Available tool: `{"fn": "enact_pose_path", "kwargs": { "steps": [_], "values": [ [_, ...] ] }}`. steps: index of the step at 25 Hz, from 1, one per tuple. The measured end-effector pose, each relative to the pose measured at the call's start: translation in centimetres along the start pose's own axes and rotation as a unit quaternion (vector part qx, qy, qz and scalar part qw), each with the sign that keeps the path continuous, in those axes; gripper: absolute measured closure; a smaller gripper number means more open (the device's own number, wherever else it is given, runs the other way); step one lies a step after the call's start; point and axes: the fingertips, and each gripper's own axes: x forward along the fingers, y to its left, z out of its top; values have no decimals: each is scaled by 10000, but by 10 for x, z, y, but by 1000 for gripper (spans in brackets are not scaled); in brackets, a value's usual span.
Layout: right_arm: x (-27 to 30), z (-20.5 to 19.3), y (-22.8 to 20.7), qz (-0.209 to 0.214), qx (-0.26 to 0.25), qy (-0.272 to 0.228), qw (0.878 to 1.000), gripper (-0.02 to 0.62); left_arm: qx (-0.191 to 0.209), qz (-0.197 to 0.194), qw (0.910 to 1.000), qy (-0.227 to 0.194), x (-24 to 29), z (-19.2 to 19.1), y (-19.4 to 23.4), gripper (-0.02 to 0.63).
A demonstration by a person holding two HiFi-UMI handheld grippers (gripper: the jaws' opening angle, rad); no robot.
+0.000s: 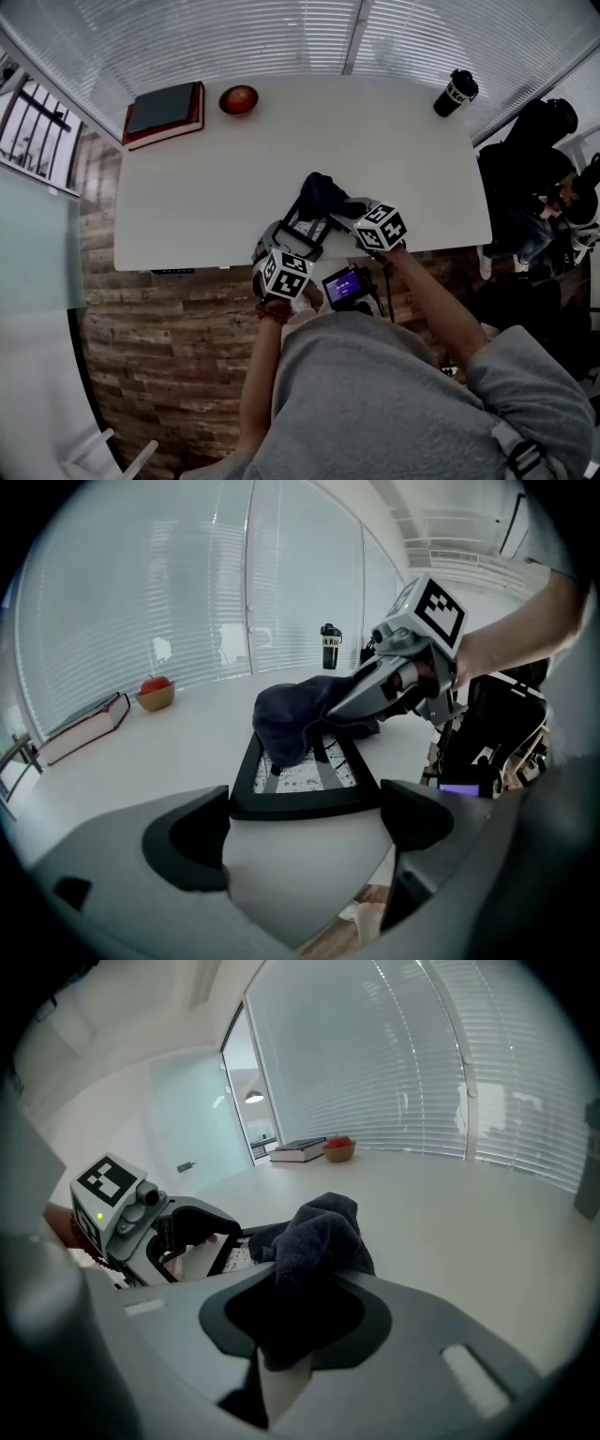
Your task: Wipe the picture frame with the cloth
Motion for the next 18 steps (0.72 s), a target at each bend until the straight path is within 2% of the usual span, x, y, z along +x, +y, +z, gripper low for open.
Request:
{"fn": "enact_pose_path", "kwargs": {
  "steps": [10, 18],
  "values": [
    [3, -10, 35, 266, 8, 34, 9996, 506, -7, 4, 10000, 15, 1, -2, 1, 103],
    [10, -12, 69, 649, -38, 73, 9979, 506, -4, 1, 10000, 16, 1, -1, 1, 101]
  ]
}}
